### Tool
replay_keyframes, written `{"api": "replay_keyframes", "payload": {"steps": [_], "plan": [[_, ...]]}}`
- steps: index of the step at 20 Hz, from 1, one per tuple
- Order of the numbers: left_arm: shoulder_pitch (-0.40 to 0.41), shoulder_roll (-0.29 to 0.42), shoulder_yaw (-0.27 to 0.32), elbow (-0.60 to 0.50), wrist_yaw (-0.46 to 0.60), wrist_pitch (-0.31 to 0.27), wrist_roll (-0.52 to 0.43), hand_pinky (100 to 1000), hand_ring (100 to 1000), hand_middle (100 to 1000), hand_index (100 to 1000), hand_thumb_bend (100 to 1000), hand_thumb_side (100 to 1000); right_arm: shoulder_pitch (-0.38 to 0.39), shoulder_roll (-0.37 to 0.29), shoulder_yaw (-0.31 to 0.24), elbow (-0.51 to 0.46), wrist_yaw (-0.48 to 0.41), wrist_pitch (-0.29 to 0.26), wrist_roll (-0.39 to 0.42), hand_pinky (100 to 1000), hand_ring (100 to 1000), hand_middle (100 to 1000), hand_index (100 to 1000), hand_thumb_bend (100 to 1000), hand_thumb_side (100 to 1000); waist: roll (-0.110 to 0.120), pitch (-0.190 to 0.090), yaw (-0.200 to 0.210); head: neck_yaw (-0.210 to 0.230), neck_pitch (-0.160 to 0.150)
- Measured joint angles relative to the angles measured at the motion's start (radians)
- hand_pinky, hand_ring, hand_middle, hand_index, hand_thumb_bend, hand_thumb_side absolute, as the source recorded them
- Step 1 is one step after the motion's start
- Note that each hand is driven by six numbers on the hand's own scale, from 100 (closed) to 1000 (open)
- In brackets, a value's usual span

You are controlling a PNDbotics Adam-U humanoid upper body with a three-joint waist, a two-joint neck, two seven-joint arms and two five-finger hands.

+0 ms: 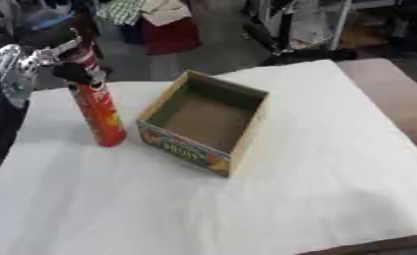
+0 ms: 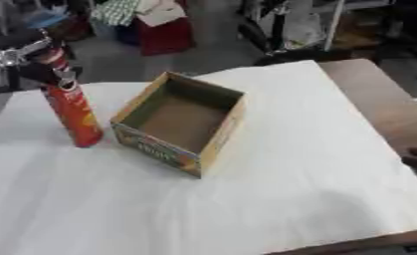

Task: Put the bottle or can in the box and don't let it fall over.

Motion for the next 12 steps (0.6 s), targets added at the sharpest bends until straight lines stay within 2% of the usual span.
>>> {"api": "replay_keyframes", "payload": {"steps": [12], "plan": [[-0.048,0.043,-0.033,-0.155,0.131,-0.005,0.004,193,330,411,675,100,503,0.004,0.0,0.0,0.001,0.001,0.001,-0.002,961,795,766,996,100,727,0.0,-0.001,0.008,-0.002,0.0]]}}
